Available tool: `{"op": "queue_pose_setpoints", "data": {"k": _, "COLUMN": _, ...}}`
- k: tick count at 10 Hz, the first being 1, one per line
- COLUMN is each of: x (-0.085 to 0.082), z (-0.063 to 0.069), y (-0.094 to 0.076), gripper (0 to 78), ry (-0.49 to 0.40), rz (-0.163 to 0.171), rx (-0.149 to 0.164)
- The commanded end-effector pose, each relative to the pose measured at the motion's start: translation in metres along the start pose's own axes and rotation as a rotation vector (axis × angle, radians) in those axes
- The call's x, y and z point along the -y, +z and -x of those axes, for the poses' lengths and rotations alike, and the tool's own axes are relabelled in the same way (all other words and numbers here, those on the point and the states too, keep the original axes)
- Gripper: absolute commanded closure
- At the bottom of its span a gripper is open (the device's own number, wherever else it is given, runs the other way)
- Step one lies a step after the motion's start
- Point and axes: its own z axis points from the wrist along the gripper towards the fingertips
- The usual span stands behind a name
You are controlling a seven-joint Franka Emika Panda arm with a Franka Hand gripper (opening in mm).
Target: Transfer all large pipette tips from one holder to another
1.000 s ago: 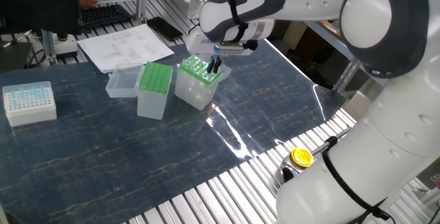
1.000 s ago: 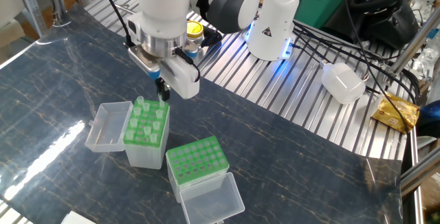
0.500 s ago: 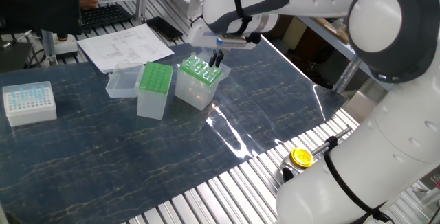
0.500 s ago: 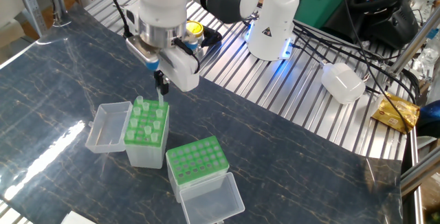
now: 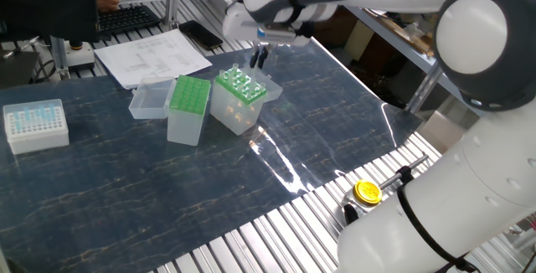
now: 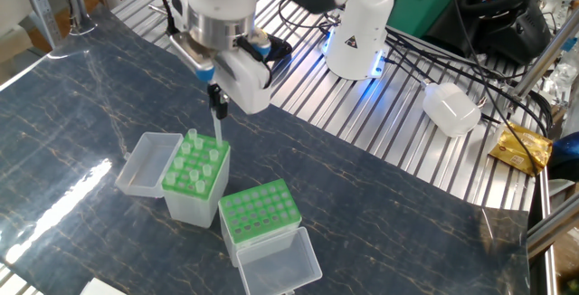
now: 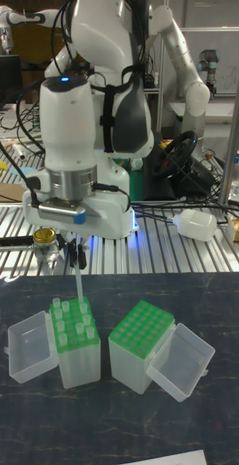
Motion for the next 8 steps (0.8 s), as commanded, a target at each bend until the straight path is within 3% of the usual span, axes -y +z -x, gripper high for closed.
{"op": "queue_pose_setpoints", "data": {"k": 1, "x": -0.007, "z": 0.01, "y": -0.023, "gripper": 76.4, "ry": 0.007, "rz": -0.012, "rx": 0.008}}
{"op": "queue_pose_setpoints", "data": {"k": 4, "x": -0.005, "z": 0.018, "y": -0.037, "gripper": 76.4, "ry": 0.007, "rz": -0.015, "rx": 0.005}}
{"op": "queue_pose_setpoints", "data": {"k": 8, "x": -0.012, "z": 0.018, "y": -0.057, "gripper": 76.4, "ry": 0.033, "rz": -0.023, "rx": -0.012}}
